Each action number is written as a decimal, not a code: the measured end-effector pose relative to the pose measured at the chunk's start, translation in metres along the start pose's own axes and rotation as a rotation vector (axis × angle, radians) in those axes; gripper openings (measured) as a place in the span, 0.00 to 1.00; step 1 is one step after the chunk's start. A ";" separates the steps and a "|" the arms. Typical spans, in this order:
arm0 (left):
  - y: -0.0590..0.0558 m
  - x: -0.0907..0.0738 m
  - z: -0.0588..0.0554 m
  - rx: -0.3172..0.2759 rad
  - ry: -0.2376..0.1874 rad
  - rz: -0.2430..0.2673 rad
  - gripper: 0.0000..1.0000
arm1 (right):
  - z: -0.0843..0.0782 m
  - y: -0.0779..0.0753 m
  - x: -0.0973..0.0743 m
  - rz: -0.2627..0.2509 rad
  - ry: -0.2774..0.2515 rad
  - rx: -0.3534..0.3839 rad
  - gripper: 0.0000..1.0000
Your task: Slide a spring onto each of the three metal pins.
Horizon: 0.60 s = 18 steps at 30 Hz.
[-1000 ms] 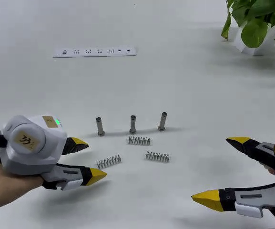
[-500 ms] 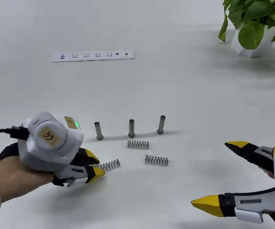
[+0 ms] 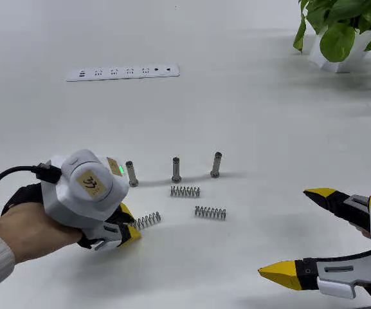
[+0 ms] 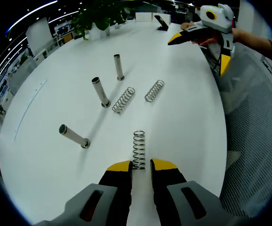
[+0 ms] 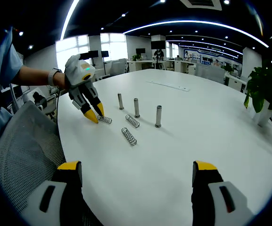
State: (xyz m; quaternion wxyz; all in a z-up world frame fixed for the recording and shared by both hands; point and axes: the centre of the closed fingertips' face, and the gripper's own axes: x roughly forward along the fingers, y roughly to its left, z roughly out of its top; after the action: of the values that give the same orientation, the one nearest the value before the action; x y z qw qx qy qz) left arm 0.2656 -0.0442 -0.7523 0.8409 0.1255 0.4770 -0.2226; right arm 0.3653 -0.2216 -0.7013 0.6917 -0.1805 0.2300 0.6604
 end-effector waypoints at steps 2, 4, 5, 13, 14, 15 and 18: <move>-0.003 0.000 0.001 0.006 0.011 0.002 0.15 | 0.001 0.000 0.000 0.000 -0.002 0.001 0.99; -0.002 0.000 0.000 0.011 0.024 0.003 0.14 | 0.001 0.000 0.000 -0.002 -0.006 0.001 0.99; -0.001 0.000 -0.001 0.015 0.031 0.005 0.13 | 0.002 0.000 0.000 -0.003 -0.007 0.001 0.99; 0.000 0.001 -0.001 0.065 0.099 0.026 0.11 | 0.000 -0.001 -0.001 -0.007 -0.007 0.003 0.99; 0.000 0.001 -0.001 0.075 0.100 0.028 0.11 | 0.000 0.000 -0.001 -0.007 -0.008 0.004 0.99; 0.000 0.001 -0.001 0.079 0.097 0.031 0.11 | 0.000 0.000 -0.001 -0.008 -0.008 0.005 0.99; -0.001 0.000 0.000 0.051 0.082 0.043 0.11 | 0.000 0.001 -0.001 -0.006 -0.006 0.006 0.98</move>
State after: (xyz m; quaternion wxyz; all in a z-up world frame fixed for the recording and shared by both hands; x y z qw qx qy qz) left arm 0.2651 -0.0448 -0.7526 0.8217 0.1663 0.5024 -0.2113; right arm 0.3641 -0.2222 -0.7011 0.6950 -0.1772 0.2291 0.6581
